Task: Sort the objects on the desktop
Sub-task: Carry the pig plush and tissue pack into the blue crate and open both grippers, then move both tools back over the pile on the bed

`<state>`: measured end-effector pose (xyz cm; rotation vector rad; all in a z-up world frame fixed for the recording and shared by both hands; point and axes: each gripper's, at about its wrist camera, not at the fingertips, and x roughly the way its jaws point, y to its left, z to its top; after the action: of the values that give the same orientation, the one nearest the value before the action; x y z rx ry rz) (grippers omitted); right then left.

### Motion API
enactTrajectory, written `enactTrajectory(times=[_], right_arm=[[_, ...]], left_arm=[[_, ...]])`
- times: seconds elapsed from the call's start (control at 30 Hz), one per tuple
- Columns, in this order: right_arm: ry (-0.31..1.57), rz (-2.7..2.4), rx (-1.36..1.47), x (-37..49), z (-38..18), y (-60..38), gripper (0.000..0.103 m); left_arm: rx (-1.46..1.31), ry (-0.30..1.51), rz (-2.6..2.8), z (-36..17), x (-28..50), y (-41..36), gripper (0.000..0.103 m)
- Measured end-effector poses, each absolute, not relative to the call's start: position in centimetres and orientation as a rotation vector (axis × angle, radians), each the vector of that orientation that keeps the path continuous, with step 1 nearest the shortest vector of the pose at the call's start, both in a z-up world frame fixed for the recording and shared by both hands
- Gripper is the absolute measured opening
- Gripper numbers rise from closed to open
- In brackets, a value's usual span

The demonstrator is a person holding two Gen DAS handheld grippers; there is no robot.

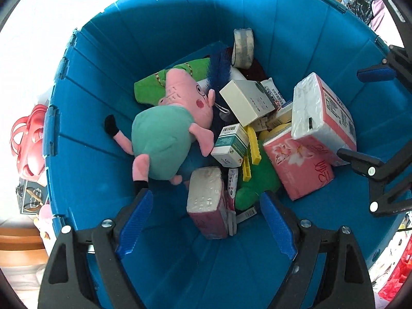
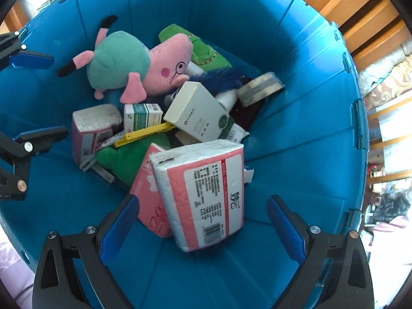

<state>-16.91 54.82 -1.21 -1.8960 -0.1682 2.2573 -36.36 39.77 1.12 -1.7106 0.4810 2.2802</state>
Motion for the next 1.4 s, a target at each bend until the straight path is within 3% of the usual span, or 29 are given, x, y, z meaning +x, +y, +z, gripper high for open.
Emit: enactTrajectory(times=[0.47,0.93,1.1,1.4], right_arm=[[-0.183,2.357,-1.78,-16.2,2.5,53.1,0.102],[-0.33,2.596,-1.443,-17.2,7.7,45.4,0.102],[-0.326,2.715,-1.274,-17.5,8.8,41.6,0.103],[-0.212,2.904,-0.993,-18.3,9.5,34.2,0.103]], left_arm=[[-1.562,0.346,2.402,4.4,-34.2,36.9,0.085],[-1.168,0.16,2.825,10.4,-26.5,26.3,0.086],[-1.109,0.033,2.945,10.0,-23.4,21.7,0.086],[-0.997,-0.042,3.245,7.1,-18.2,14.0,0.087]])
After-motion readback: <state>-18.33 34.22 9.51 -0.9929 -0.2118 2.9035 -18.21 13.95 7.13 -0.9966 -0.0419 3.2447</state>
